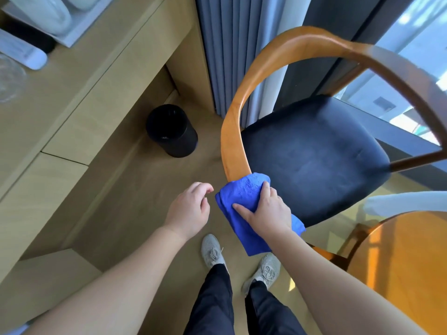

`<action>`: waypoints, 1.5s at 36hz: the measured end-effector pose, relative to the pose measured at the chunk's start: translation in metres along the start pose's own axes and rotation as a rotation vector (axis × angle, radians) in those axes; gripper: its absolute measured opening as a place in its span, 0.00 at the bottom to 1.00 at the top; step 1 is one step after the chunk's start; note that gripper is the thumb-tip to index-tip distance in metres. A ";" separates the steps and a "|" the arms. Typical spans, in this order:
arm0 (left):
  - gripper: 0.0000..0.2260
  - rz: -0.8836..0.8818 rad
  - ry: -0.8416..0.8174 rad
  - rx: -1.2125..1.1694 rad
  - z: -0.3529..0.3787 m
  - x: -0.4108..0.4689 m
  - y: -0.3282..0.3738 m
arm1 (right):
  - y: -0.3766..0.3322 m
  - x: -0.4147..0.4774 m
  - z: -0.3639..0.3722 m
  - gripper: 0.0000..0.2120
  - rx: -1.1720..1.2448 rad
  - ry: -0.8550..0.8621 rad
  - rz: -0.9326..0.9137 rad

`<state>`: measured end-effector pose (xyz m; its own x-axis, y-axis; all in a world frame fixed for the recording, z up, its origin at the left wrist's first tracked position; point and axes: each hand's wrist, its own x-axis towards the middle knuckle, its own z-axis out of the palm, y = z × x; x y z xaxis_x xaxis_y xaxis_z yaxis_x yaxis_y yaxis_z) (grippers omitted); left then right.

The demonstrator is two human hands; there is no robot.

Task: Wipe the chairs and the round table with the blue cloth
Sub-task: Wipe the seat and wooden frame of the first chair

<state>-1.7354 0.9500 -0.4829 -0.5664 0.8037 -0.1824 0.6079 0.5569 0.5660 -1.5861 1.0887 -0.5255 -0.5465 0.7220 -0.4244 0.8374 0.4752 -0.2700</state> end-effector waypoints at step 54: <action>0.11 -0.212 0.153 -0.017 -0.043 0.095 -0.034 | -0.094 0.177 -0.053 0.23 -0.336 0.101 -0.681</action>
<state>-1.8340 0.9983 -0.4851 -0.7586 0.6275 -0.1754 0.4580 0.7051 0.5414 -1.7618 1.1987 -0.5292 -0.9528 0.2497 -0.1729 0.2772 0.9476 -0.1590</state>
